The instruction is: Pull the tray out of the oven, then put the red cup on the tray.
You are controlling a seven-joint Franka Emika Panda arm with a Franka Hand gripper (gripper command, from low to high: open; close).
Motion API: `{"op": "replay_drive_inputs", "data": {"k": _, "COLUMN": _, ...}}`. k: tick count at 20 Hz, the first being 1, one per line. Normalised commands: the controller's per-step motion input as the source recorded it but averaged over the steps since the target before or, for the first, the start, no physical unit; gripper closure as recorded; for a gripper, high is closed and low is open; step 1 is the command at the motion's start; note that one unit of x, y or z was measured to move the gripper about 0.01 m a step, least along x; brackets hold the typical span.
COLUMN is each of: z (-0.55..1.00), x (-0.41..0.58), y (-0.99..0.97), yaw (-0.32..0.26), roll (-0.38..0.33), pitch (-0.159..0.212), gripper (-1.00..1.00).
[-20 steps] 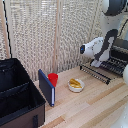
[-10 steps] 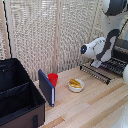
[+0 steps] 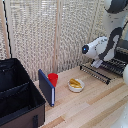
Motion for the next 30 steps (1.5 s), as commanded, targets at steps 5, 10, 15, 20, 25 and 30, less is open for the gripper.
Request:
{"op": "replay_drive_inputs", "data": {"k": 5, "z": 0.05, "x": 0.034, "y": 0.74, "yaw": 0.085, "roll": 0.056, "pitch": 0.021, "gripper": 1.0}}
{"op": "replay_drive_inputs", "data": {"k": 10, "z": 0.0, "x": 0.051, "y": 0.81, "yaw": 0.082, "roll": 0.003, "pitch": 0.032, "gripper": 1.0}}
{"op": "replay_drive_inputs", "data": {"k": 15, "z": -0.06, "x": 0.007, "y": 0.75, "yaw": 0.072, "roll": -0.019, "pitch": 0.006, "gripper": 1.0}}
{"op": "replay_drive_inputs", "data": {"k": 20, "z": -0.04, "x": 0.106, "y": 0.21, "yaw": 0.038, "roll": -0.006, "pitch": 0.026, "gripper": -1.0}}
{"op": "replay_drive_inputs", "data": {"k": 25, "z": -0.03, "x": 0.274, "y": 0.0, "yaw": 0.007, "roll": 0.071, "pitch": 0.066, "gripper": -1.0}}
{"op": "replay_drive_inputs", "data": {"k": 30, "z": 0.09, "x": 0.218, "y": 0.05, "yaw": 0.011, "roll": 0.078, "pitch": 0.111, "gripper": -1.0}}
